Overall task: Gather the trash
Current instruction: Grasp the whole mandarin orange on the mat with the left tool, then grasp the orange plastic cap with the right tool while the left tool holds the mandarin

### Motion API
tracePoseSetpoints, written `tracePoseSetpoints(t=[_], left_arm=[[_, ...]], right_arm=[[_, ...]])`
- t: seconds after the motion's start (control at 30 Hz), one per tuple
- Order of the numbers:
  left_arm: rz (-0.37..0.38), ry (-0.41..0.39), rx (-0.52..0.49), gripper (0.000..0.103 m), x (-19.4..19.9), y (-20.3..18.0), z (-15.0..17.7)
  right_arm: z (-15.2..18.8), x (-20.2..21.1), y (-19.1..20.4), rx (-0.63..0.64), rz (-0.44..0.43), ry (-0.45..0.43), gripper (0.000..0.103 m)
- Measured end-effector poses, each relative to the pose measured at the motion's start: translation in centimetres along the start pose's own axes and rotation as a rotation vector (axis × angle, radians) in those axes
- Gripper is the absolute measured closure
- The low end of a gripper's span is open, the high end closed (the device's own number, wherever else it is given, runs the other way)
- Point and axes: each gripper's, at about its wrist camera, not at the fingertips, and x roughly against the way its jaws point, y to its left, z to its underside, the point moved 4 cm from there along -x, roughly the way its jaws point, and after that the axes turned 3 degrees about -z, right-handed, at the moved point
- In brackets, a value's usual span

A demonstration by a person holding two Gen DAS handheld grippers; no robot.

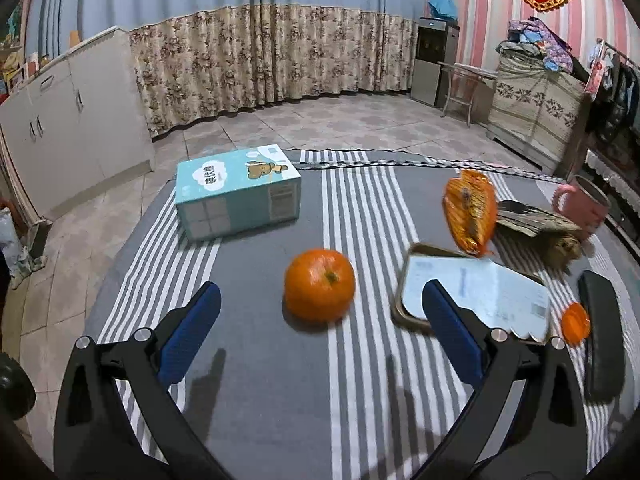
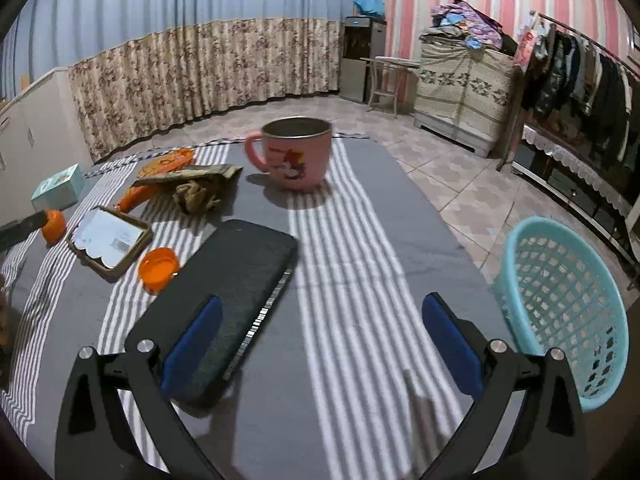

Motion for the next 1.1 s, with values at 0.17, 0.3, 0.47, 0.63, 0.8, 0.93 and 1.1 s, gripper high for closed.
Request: tracePoseSetpoints(t=[0.17,0.3,0.47,0.63,0.8,0.93,1.1], left_arm=[[0.003,0.04,-0.022,0.024,-2.0,-0.3,0.1],[0.034,0.071,-0.036,0.044,-2.9,-0.5,0.3],[0.068,0.073,-0.011,0.062,-3.1,-0.2,0.0],[0.098,0.03,-0.021,0.065,-1.1,-0.8,0.2],[0.138,-0.026,-0.059,0.065,1.5,-2.6,0.7],[0.137,-0.042,-0.094,0.065,2.1,-3.4,1.1],[0.13,-0.041,-0.093,0.065,1.9,-2.8,1.3]], right_arm=[[-0.2,-0.7,2.1,0.039,-0.032,0.016,0.005],[-0.7,-0.9,3.5,0.078,-0.068,0.023,0.005],[-1.2,-0.9,5.3,0.111,-0.09,0.019,0.006],[-1.1,-1.5,7.5,0.159,-0.116,0.041,0.016],[-1.2,-3.3,9.8,0.204,-0.159,0.098,0.029],[-1.2,-4.3,11.1,0.233,-0.172,0.123,0.038],[-1.5,-5.3,12.3,0.263,-0.187,0.14,0.042]])
